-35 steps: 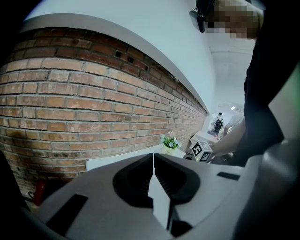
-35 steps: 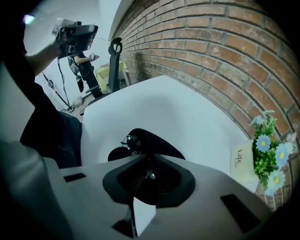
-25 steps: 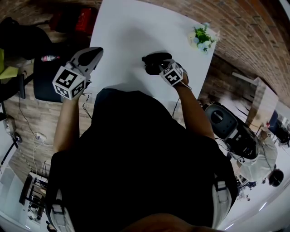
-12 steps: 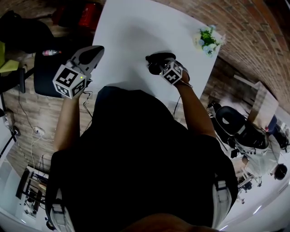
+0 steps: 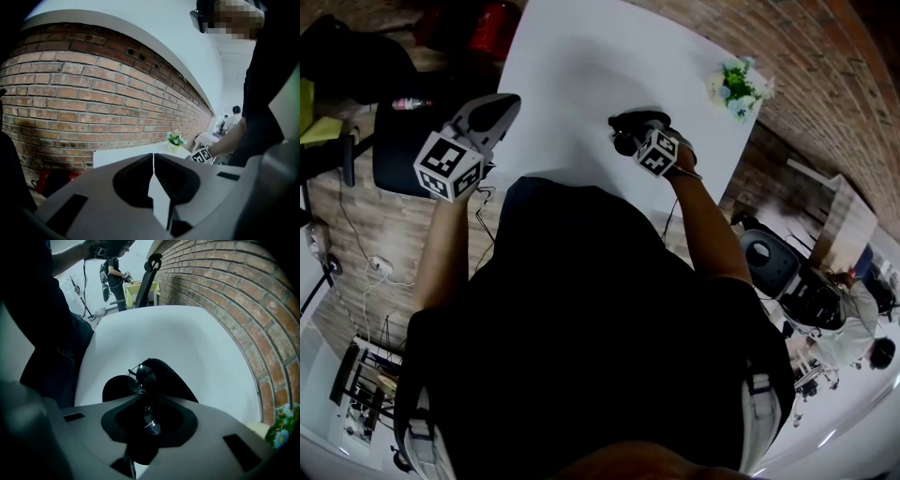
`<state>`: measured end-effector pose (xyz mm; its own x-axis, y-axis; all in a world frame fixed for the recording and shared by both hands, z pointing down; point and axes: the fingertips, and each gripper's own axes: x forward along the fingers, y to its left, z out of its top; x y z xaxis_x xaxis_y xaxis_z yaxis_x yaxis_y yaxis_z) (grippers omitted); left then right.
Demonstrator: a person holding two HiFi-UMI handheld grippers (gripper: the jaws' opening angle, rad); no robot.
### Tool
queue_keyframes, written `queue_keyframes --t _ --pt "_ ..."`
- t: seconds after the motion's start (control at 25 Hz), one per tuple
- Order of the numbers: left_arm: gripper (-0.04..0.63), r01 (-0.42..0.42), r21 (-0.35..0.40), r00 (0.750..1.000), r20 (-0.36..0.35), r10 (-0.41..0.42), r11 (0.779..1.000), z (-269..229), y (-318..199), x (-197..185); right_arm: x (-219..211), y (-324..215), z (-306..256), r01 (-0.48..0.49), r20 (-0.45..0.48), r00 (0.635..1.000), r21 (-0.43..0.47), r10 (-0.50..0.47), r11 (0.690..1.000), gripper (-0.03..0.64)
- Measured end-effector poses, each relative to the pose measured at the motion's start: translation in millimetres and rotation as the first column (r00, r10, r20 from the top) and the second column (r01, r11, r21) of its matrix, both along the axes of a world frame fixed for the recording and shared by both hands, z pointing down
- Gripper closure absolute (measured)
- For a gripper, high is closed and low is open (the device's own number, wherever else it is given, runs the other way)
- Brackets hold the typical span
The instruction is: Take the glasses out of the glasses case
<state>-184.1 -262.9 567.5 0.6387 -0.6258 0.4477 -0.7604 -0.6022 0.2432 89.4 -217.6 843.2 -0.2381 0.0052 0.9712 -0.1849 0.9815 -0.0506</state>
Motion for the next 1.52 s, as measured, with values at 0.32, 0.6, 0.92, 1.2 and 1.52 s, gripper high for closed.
queue_keyframes --t 0.32,0.6,0.92,1.2,1.52 --pt "0.579 -0.004 -0.011 1.0 -0.002 0.004 1.0 2.9 0.7 -1.2 -3.0 -0.4 7.8 0.07 -0.007 0.998 -0.02 -0.07 0.997 0.54" --pt "0.578 0.009 -0.016 1.0 -0.003 -0.009 1.0 5.3 -0.3 -7.3 -4.7 -1.0 9.7 0.121 -0.017 0.992 -0.049 -0.122 0.991 0.554" --pt "0.578 0.007 -0.016 1.0 -0.007 -0.007 1.0 5.2 0.9 -7.4 -7.0 0.6 9.2 0.144 -0.024 0.989 -0.052 -0.145 0.988 0.573" --pt "0.578 0.003 -0.007 1.0 -0.005 -0.003 1.0 2.2 2.8 -4.6 -6.8 0.1 7.5 0.151 -0.028 0.988 -0.019 -0.152 0.988 0.586" --pt "0.579 -0.002 0.003 1.0 -0.001 0.002 1.0 -2.7 8.0 -1.3 -5.7 -0.5 3.1 0.147 -0.026 0.989 0.014 -0.146 0.989 0.591"
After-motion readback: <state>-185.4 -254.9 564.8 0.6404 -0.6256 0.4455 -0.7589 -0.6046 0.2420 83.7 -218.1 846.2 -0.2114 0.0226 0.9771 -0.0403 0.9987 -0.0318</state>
